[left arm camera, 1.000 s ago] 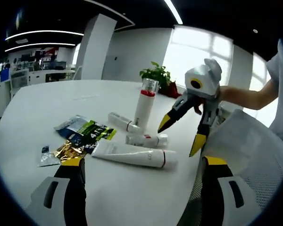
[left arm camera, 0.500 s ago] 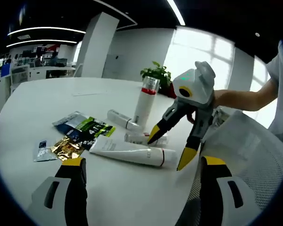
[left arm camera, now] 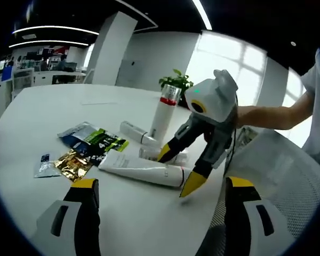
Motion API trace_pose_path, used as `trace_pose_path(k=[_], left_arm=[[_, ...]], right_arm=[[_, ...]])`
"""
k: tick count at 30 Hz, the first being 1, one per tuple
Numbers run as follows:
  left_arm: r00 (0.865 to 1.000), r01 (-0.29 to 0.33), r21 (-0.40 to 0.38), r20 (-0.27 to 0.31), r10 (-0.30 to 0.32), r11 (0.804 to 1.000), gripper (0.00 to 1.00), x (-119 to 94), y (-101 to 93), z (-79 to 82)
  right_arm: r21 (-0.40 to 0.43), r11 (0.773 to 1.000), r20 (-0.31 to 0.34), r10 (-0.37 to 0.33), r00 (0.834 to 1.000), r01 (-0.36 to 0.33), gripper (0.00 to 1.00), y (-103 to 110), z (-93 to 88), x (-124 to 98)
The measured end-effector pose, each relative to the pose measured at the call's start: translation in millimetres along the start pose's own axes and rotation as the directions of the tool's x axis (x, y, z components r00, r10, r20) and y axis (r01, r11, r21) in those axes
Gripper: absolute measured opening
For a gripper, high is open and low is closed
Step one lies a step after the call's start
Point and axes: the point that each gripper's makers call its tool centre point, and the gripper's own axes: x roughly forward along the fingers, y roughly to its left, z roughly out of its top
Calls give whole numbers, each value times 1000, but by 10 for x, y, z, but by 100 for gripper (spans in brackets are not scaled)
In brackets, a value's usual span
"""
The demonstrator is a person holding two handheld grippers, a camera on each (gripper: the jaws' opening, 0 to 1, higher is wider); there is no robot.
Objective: Arrange the skincare products in the storage area until every visible bottle or jar stands upright without overlapping.
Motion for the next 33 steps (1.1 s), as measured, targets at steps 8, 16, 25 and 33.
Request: trace_pose_path(k=[8, 16, 25, 33], left_arm=[[1000, 4, -9, 3, -4, 1000, 89, -2, -14, -9], [1000, 3, -26, 11, -3, 1000, 89, -2, -3, -15], [1000, 7, -23, 9, -7, 1000, 89, 52, -7, -19], [1000, 27, -25, 1, -27, 999, 88, 114, -90, -63]], right_arm=[[-8, 999, -17, -43, 999, 43, 50, -72, 9, 47], [-21, 998, -49, -61, 997, 60, 45, -112, 5, 80], [-127, 990, -143, -81, 986, 63, 44, -80, 1, 106], [-148, 987, -149, -78, 986, 56, 42, -78, 55, 146]])
